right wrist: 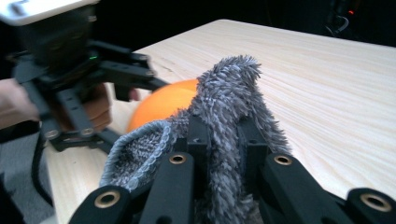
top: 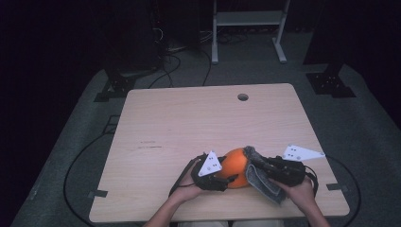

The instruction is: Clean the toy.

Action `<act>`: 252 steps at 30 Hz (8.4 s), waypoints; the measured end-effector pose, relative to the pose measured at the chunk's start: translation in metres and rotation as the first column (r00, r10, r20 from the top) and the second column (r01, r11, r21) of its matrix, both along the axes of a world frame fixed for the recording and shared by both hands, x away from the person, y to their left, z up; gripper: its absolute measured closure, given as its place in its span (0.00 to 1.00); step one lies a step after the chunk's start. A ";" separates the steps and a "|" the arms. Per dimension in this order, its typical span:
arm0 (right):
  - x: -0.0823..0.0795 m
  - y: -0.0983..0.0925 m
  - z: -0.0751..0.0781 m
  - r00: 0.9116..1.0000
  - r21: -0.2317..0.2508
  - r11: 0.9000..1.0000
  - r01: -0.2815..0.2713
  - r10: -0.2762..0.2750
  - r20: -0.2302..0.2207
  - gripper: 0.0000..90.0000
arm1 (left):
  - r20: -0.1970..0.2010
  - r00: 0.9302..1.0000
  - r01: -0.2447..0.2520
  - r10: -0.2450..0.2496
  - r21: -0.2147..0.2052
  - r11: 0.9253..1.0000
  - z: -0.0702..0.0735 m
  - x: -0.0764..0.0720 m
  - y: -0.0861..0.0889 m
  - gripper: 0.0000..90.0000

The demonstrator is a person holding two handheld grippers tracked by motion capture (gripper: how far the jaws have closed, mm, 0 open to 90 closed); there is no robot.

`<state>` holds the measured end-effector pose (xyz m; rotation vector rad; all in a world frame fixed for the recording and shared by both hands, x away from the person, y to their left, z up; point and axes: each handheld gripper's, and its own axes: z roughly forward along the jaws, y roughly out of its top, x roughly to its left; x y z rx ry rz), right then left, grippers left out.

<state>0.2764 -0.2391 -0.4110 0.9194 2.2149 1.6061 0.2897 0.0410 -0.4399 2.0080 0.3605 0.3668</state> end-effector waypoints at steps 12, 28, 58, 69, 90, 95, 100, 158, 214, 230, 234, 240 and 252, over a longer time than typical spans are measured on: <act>-0.001 0.006 -0.002 1.000 -0.020 1.000 0.017 -0.017 -0.003 0.87 | -0.016 1.000 -0.001 -0.001 -0.081 0.997 0.003 -0.001 0.006 0.34; -0.004 0.006 -0.001 1.000 -0.037 0.999 0.013 -0.013 0.013 0.87 | 0.026 0.998 0.054 -0.053 -0.039 0.998 -0.001 -0.008 -0.004 0.34; -0.005 0.008 0.004 1.000 -0.073 0.997 0.003 -0.002 0.012 0.87 | 0.019 0.998 0.060 -0.060 -0.033 0.998 -0.002 -0.007 -0.005 0.35; -0.003 0.007 -0.002 0.999 -0.026 0.999 -0.044 0.044 0.016 0.87 | -0.020 0.997 0.075 -0.076 -0.065 0.995 0.000 -0.005 -0.004 0.32; 0.000 -0.002 0.003 1.000 -0.053 0.998 0.028 -0.028 0.001 0.87 | -0.008 0.998 0.060 -0.060 -0.040 0.997 -0.006 -0.005 -0.012 0.37; -0.007 0.003 0.010 0.999 -0.011 0.999 -0.035 0.035 0.029 0.87 | -0.010 0.998 0.054 -0.054 -0.049 0.997 -0.007 -0.005 -0.011 0.37; -0.002 0.002 0.002 0.999 -0.017 0.999 -0.039 0.039 0.010 0.87 | -0.010 0.999 0.052 -0.052 -0.049 0.997 -0.006 -0.005 -0.010 0.39; -0.007 -0.024 -0.021 0.990 -0.043 0.993 -0.106 0.101 -0.096 0.87 | -0.173 0.982 0.087 -0.080 0.037 0.995 0.008 0.029 -0.028 0.27; 0.018 -0.069 -0.034 0.972 -0.030 0.974 0.222 -0.224 -0.066 0.40 | -0.061 0.970 -0.237 0.235 -0.021 0.971 0.036 0.061 0.031 0.19; 0.016 -0.069 -0.033 0.973 -0.036 0.975 0.220 -0.222 -0.068 0.39 | -0.054 0.966 -0.254 0.252 -0.032 0.967 0.043 0.051 0.059 0.16; 0.016 -0.069 -0.033 0.973 -0.035 0.975 0.220 -0.221 -0.068 0.39 | -0.055 0.963 -0.266 0.264 -0.037 0.963 0.044 0.048 0.066 0.16; 0.016 -0.068 -0.033 0.973 -0.038 0.975 0.218 -0.220 -0.071 0.39 | -0.054 0.958 -0.283 0.280 -0.047 0.958 0.043 0.044 0.079 0.15; 0.017 -0.069 -0.034 0.973 -0.039 0.976 0.215 -0.217 -0.080 0.39 | -0.068 0.948 -0.315 0.311 -0.043 0.948 0.033 0.037 0.098 0.15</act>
